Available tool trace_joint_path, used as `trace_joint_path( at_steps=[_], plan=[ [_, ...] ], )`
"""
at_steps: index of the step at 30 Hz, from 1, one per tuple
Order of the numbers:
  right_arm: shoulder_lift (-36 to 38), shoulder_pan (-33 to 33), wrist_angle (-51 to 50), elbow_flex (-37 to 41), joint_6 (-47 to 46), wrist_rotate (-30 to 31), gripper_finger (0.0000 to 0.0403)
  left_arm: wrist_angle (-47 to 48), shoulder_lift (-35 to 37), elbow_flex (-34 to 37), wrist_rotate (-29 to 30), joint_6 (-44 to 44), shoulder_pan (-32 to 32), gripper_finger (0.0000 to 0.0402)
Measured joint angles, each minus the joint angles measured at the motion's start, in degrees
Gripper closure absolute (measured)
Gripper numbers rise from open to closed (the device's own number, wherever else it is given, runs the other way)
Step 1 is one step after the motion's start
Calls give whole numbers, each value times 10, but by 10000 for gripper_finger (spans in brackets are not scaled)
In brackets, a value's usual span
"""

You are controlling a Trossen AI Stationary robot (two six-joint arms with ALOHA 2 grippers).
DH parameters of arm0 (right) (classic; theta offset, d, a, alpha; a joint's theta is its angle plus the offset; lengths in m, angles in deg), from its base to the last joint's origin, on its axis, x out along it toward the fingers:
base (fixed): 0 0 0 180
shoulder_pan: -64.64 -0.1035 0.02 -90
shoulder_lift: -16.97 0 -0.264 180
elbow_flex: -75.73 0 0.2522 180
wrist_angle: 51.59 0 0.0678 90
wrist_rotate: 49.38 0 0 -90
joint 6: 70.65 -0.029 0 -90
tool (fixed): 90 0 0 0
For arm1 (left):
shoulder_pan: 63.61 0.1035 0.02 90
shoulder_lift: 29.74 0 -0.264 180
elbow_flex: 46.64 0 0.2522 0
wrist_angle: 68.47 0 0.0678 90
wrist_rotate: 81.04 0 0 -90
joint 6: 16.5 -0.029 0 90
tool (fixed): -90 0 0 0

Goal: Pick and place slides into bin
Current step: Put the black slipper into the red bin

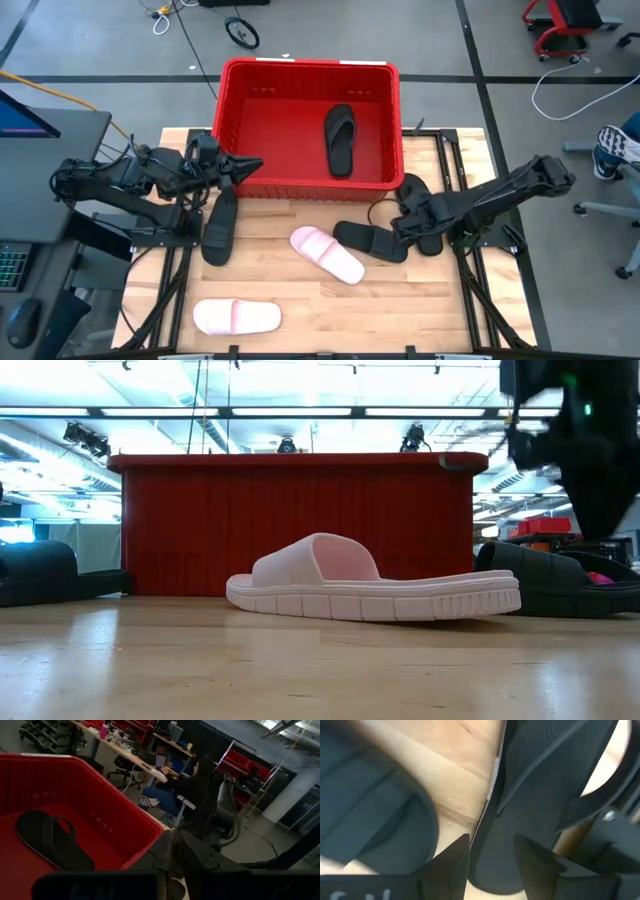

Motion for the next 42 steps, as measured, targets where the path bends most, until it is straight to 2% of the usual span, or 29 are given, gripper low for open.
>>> trace_joint_path(
  at_steps=[6, 13, 19, 25, 30, 36, 38, 42],
  plan=[
    [11, 22, 71, 50, -1, 7, 224, -2, -14, 0, 0, 10, 0, 372],
    [12, 23, 77, 51, 52, 78, 202, -5, -46, 0, 0, 30, 0, 364],
    [12, 30, 81, 80, 3, 77, 196, -5, -77, 0, -2, 75, -3, 362],
    [12, 30, 146, 134, -21, 86, 202, -13, -90, 0, -3, 80, -14, 373],
    [12, 29, 196, 153, 8, 100, 244, -15, -89, 0, -2, 94, -16, 379],
    [20, 28, 202, 153, 9, 83, 356, -19, -89, 0, -2, 94, -16, 379],
    [29, 27, 200, 145, 12, 46, 388, -20, -89, 0, -2, 94, -16, 377],
    [64, 10, 203, 105, 12, -99, 389, -21, -89, 0, -2, 94, -16, 381]
  ],
)
